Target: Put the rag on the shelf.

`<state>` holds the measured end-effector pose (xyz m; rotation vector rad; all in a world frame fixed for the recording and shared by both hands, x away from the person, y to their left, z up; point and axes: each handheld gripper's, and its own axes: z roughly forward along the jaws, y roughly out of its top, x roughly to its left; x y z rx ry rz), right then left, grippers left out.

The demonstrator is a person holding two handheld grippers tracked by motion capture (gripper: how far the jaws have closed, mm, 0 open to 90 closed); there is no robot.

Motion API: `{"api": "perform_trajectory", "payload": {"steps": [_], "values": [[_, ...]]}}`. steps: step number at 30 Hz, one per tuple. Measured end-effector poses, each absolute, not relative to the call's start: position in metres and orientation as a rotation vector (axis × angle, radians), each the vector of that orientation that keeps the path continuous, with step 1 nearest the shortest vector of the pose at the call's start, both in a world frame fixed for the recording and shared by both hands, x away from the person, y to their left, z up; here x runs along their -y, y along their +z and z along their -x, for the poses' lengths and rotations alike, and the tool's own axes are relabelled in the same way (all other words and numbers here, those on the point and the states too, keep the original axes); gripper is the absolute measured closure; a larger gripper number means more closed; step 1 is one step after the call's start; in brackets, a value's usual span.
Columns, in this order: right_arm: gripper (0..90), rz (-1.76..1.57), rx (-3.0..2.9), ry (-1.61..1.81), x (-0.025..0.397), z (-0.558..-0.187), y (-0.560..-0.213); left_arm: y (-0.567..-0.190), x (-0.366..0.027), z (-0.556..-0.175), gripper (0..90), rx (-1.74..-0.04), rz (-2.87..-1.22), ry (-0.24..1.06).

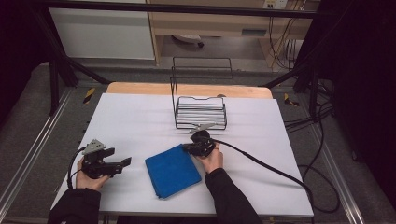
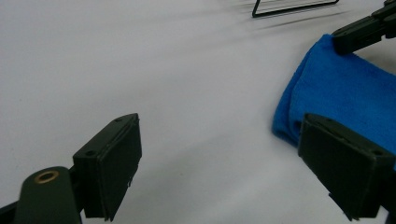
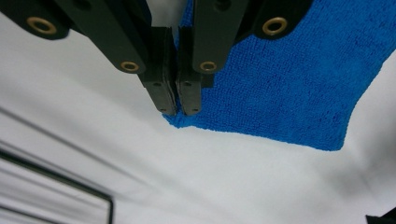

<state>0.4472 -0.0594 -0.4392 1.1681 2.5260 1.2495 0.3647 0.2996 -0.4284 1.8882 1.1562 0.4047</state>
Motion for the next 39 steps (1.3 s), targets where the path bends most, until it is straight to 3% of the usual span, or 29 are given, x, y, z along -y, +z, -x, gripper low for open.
{"api": "perform_trajectory", "payload": {"steps": [16,17,19,20,23,26,28,30,35,39], "values": [[84.6,-1.270,-2.384,1.164,0.107,-0.434,-0.445,-0.428,-0.293,-0.366,13.6,-1.146,-1.904,0.394],[78.5,-1.247,-2.385,1.170,0.107,-0.434,-0.446,-0.428,-0.293,-0.365,13.4,-1.144,-1.905,0.393],[76.1,-1.226,-2.378,1.184,0.108,-0.433,-0.445,-0.428,-0.292,-0.365,13.4,-1.143,-1.904,0.386],[66.5,-1.215,-2.376,1.231,0.112,-0.431,-0.441,-0.428,-0.292,-0.365,13.1,-1.142,-1.904,0.383],[49.1,-1.215,-2.372,1.289,0.121,-0.428,-0.436,-0.428,-0.290,-0.367,12.6,-1.144,-1.908,0.374],[41.9,-1.202,-2.367,1.305,0.129,-0.425,-0.433,-0.428,-0.287,-0.369,12.5,-1.142,-1.911,0.364],[27.7,-1.204,-2.355,1.340,0.140,-0.421,-0.432,-0.426,-0.282,-0.371,12.1,-1.133,-1.928,0.368],[20.0,-1.204,-2.351,1.352,0.147,-0.419,-0.432,-0.425,-0.277,-0.372,11.9,-1.122,-1.939,0.372],[7.6,-1.195,-2.346,1.385,0.162,-0.411,-0.430,-0.423,-0.262,-0.377,11.1,-1.102,-1.979,0.367],[4.5,-1.205,-2.326,1.405,0.170,-0.406,-0.429,-0.421,-0.250,-0.382,11.0,-1.086,-1.996,0.359]]}}
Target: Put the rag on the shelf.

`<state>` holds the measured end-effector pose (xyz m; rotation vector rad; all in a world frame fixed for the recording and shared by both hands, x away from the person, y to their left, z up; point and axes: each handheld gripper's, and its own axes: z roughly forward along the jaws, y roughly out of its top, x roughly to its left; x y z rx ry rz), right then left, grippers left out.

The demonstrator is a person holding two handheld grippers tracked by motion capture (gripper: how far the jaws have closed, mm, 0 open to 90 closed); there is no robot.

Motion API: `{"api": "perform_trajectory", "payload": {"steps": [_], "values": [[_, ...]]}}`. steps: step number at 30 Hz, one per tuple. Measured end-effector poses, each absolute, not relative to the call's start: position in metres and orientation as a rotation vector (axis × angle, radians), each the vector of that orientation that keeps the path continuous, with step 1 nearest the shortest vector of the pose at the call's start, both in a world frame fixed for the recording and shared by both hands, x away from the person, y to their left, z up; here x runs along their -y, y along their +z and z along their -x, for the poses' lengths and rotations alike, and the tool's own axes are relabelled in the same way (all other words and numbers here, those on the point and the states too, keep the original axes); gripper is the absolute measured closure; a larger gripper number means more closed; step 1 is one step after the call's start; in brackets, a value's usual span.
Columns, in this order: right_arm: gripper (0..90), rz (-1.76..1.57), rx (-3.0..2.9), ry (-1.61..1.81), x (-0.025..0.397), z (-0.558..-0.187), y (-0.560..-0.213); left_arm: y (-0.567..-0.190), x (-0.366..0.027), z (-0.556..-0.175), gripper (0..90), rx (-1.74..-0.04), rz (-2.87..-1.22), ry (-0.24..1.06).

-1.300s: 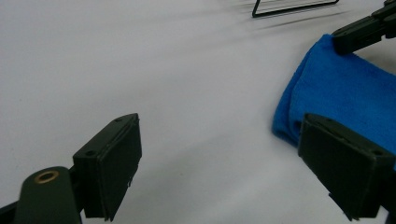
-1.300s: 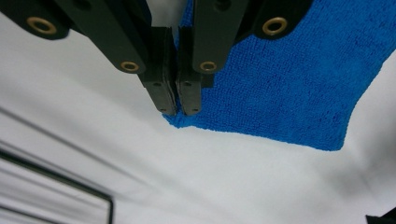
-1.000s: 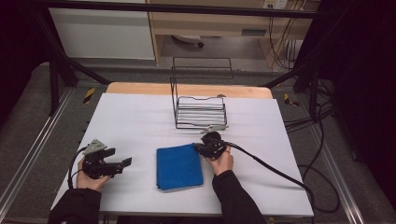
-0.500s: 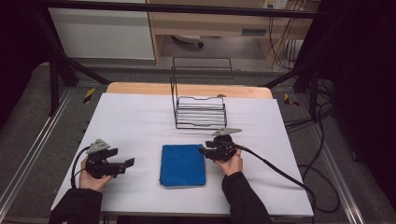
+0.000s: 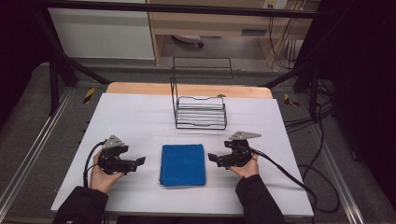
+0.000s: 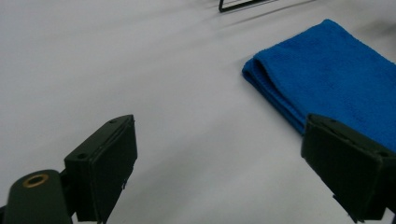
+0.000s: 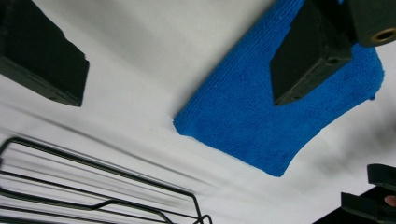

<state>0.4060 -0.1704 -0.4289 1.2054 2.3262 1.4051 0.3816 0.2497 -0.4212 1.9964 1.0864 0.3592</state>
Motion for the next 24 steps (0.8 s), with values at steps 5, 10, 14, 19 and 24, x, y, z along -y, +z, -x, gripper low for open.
{"api": "perform_trajectory", "payload": {"steps": [5,10,14,19,24], "values": [[2.4,-1.212,-2.294,1.431,0.184,-0.398,-0.430,-0.417,-0.231,-0.389,11.0,-1.070,-2.008,0.355],[2.0,-1.221,-2.289,1.444,0.189,-0.395,-0.431,-0.416,-0.213,-0.397,11.6,-1.047,-2.022,0.341],[1.8,-1.220,-2.290,1.444,0.189,-0.393,-0.432,-0.417,-0.203,-0.402,12.4,-1.039,-2.027,0.328],[1.9,-1.210,-2.295,1.437,0.188,-0.392,-0.433,-0.419,-0.195,-0.408,15.9,-1.047,-2.029,0.314],[2.4,-1.194,-2.305,1.426,0.187,-0.392,-0.434,-0.428,-0.190,-0.417,29.1,-1.085,-2.030,0.283]]}}
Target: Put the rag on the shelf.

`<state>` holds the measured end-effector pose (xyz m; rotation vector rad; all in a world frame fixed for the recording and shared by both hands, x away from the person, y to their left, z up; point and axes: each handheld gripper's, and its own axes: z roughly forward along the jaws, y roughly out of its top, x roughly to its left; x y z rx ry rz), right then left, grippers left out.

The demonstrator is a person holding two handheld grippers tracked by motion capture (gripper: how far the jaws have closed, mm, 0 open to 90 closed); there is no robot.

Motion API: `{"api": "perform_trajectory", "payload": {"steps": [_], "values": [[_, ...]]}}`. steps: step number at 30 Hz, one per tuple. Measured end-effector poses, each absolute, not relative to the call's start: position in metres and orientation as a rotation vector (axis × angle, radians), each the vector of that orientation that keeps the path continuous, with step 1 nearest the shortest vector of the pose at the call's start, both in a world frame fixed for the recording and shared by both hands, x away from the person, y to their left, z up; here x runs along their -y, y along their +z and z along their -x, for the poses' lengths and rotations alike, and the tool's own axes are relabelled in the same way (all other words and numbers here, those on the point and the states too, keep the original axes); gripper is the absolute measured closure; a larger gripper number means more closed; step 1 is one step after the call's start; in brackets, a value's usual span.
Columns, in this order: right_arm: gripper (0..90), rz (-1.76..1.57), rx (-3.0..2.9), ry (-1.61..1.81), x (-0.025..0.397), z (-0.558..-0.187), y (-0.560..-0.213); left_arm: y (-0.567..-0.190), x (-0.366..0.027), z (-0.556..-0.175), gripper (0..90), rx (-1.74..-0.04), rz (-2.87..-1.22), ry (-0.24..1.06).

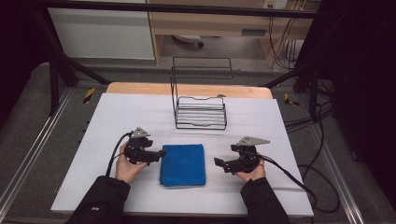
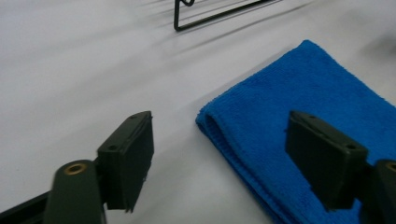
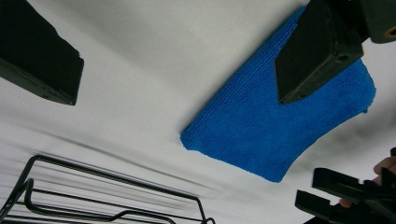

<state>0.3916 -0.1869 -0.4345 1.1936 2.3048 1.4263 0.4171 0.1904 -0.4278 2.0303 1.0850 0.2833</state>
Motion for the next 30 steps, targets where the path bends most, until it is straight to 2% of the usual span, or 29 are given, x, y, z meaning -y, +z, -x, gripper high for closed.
{"api": "perform_trajectory", "payload": {"steps": [2,3,11,18,21,30], "values": [[2.5,-1.198,-2.307,1.424,0.186,-0.392,-0.435,-0.431,-0.190,-0.421,34.9,-1.101,-2.032,0.273],[2.5,-1.198,-2.307,1.424,0.186,-0.392,-0.435,-0.433,-0.189,-0.423,34.9,-1.110,-2.031,0.266],[3.8,-1.190,-2.322,1.424,0.185,-0.391,-0.437,-0.443,-0.182,-0.431,57.4,-1.155,-2.049,0.257],[6.9,-1.199,-2.335,1.430,0.183,-0.391,-0.439,-0.446,-0.174,-0.436,68.1,-1.166,-2.065,0.236],[9.4,-1.200,-2.345,1.429,0.181,-0.392,-0.438,-0.447,-0.172,-0.436,71.2,-1.162,-2.065,0.241],[22.0,-1.205,-2.367,1.405,0.157,-0.407,-0.435,-0.448,-0.169,-0.440,72.0,-1.180,-2.052,0.235]]}}
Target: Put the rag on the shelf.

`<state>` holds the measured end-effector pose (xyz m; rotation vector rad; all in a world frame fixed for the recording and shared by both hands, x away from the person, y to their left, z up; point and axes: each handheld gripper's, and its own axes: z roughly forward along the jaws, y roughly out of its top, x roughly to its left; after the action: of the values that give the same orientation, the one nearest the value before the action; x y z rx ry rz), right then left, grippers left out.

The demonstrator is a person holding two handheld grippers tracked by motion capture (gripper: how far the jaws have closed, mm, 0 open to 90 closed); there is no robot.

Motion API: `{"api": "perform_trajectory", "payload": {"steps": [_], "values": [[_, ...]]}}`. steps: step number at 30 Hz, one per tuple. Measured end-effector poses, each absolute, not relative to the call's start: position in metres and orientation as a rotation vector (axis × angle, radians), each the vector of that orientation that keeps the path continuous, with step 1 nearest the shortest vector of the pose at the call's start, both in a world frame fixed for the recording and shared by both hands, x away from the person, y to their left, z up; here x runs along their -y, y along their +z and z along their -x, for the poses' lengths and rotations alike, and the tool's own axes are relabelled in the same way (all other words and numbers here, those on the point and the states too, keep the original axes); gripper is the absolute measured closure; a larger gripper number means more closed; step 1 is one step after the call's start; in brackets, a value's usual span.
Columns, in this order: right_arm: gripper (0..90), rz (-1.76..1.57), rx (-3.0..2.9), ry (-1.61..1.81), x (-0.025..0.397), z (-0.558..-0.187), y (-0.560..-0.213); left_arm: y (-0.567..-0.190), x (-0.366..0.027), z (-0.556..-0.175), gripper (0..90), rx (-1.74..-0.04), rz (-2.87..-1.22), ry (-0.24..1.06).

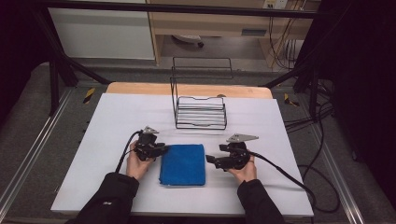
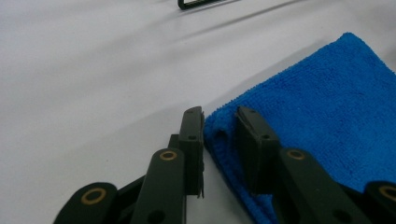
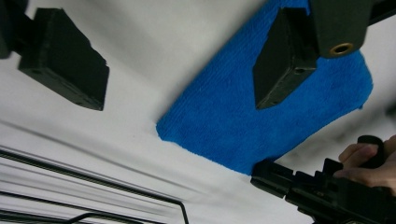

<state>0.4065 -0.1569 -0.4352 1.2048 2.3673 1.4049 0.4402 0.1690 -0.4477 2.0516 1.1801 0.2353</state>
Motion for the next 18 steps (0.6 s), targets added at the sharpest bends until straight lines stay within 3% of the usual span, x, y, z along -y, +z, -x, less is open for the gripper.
{"api": "perform_trajectory", "payload": {"steps": [3,8,18], "values": [[27.2,-1.223,-2.366,1.383,0.148,-0.416,-0.438,-0.448,-0.169,-0.441,73.1,-1.180,-2.051,0.227],[39.4,-1.270,-2.378,1.320,0.131,-0.433,-0.446,-0.448,-0.167,-0.440,82.2,-1.171,-2.055,0.207],[61.6,-1.316,-2.420,1.268,0.121,-0.444,-0.454,-0.448,-0.167,-0.440,84.4,-1.184,-2.055,0.187]]}}
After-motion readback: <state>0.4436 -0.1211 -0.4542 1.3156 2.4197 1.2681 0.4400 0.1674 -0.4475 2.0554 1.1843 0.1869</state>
